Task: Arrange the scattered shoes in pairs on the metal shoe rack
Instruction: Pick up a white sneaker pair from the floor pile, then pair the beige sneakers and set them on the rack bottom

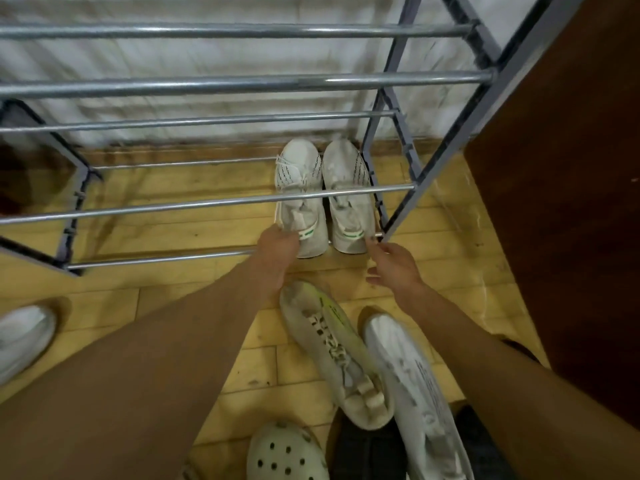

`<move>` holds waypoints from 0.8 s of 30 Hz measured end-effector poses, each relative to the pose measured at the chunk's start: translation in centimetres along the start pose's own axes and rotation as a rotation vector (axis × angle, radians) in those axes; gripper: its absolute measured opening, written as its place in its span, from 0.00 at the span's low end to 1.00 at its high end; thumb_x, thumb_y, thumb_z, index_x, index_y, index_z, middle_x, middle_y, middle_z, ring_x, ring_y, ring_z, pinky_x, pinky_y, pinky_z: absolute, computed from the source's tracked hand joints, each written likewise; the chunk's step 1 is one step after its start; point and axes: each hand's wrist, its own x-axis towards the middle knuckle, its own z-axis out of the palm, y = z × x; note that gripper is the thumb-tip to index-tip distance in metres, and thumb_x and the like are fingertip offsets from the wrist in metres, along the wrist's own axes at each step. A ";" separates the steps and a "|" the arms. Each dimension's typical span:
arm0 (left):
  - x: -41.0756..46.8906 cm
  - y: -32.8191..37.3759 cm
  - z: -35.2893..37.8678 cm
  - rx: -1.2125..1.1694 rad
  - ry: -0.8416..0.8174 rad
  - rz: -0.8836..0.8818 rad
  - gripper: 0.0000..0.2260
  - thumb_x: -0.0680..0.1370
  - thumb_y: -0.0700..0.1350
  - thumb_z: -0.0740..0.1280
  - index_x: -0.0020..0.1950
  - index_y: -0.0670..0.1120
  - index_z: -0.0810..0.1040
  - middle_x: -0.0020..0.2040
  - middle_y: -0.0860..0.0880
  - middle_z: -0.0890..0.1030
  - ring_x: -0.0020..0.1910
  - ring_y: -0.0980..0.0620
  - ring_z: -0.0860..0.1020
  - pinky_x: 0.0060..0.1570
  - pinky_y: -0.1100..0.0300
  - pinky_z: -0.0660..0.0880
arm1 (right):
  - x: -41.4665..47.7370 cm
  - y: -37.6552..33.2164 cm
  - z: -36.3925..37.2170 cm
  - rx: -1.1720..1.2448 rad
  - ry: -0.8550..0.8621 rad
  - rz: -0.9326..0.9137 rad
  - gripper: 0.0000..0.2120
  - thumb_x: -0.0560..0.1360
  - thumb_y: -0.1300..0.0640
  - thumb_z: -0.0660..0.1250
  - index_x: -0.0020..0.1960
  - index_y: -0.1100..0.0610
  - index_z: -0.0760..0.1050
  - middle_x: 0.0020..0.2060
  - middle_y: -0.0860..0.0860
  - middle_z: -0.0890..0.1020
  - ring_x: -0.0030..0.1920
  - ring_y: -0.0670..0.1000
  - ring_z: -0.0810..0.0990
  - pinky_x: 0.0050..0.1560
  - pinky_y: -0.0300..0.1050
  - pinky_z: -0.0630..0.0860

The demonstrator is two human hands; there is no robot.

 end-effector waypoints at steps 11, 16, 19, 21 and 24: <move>-11.8 -3.0 -2.7 0.735 -0.162 0.199 0.10 0.78 0.42 0.61 0.56 0.42 0.78 0.50 0.46 0.75 0.49 0.48 0.74 0.45 0.59 0.69 | -9.4 4.3 -4.1 -0.562 -0.252 -0.040 0.20 0.76 0.49 0.68 0.64 0.56 0.72 0.48 0.49 0.75 0.51 0.49 0.73 0.43 0.40 0.74; -16.6 -5.3 -4.0 0.713 -0.186 0.213 0.06 0.78 0.43 0.61 0.47 0.44 0.77 0.43 0.46 0.76 0.42 0.50 0.73 0.41 0.59 0.67 | -12.6 6.5 -3.0 -0.877 -0.274 -0.020 0.21 0.78 0.52 0.66 0.31 0.56 0.62 0.30 0.50 0.65 0.29 0.45 0.65 0.26 0.32 0.63; -18.3 -7.0 -5.3 0.711 -0.203 0.170 0.08 0.79 0.46 0.62 0.48 0.44 0.78 0.43 0.48 0.76 0.42 0.51 0.74 0.43 0.58 0.70 | -13.3 7.9 -2.1 -1.000 -0.309 0.051 0.18 0.79 0.50 0.64 0.35 0.58 0.65 0.34 0.52 0.70 0.47 0.54 0.78 0.41 0.38 0.68; -18.7 -7.9 -5.6 0.691 -0.189 0.147 0.07 0.78 0.45 0.62 0.49 0.44 0.78 0.45 0.47 0.77 0.45 0.49 0.74 0.47 0.58 0.70 | -13.2 8.7 -1.4 -1.003 -0.268 0.047 0.16 0.78 0.49 0.64 0.55 0.63 0.73 0.53 0.59 0.77 0.65 0.59 0.73 0.49 0.44 0.65; -19.0 -9.0 -5.1 0.610 -0.196 0.141 0.04 0.77 0.43 0.61 0.46 0.46 0.74 0.45 0.45 0.75 0.45 0.49 0.73 0.47 0.56 0.70 | -13.2 9.7 -0.6 -0.971 -0.162 0.037 0.33 0.76 0.49 0.65 0.73 0.63 0.57 0.69 0.63 0.65 0.68 0.61 0.69 0.59 0.49 0.70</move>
